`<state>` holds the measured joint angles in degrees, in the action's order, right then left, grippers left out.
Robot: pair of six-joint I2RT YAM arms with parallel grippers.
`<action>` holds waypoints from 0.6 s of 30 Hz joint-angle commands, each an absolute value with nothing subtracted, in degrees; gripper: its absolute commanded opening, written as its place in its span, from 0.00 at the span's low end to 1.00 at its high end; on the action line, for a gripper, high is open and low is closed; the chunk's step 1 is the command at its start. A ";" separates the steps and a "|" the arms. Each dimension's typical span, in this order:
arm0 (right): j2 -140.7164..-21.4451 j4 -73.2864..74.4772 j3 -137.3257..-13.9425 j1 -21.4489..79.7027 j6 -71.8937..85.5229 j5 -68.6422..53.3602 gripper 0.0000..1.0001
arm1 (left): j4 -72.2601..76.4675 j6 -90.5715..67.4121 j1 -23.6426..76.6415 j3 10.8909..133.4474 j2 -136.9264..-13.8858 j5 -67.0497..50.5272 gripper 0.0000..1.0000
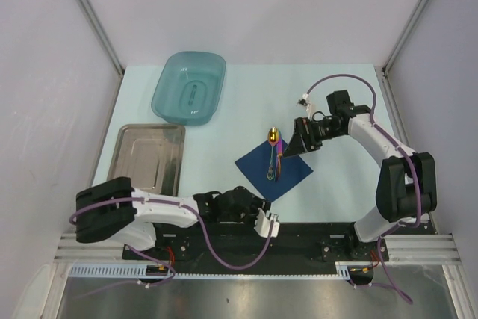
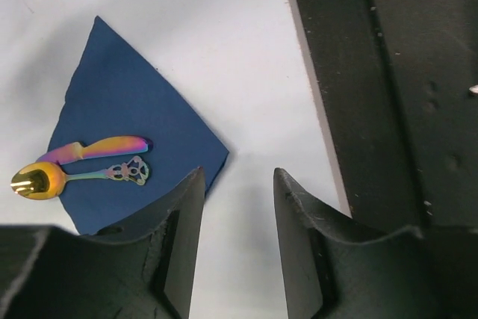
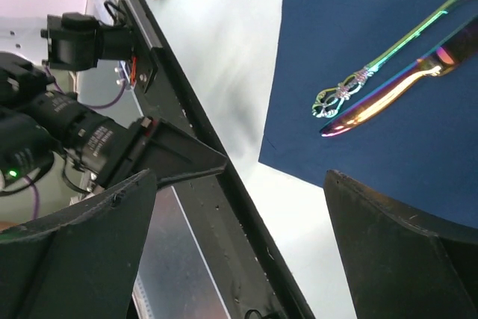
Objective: Place the utensils on the paper napkin and roll it up
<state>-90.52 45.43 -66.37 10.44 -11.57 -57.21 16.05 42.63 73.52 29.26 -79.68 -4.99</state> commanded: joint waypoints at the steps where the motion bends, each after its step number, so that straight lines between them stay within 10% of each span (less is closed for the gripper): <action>1: -87.10 44.04 -65.31 8.44 -8.97 -56.43 1.00 | 24.60 46.05 74.00 29.00 -83.31 -2.11 0.45; 18: -81.56 40.69 -58.71 3.61 -3.52 -50.36 1.00 | 30.76 48.60 73.74 28.92 -92.99 -0.79 0.41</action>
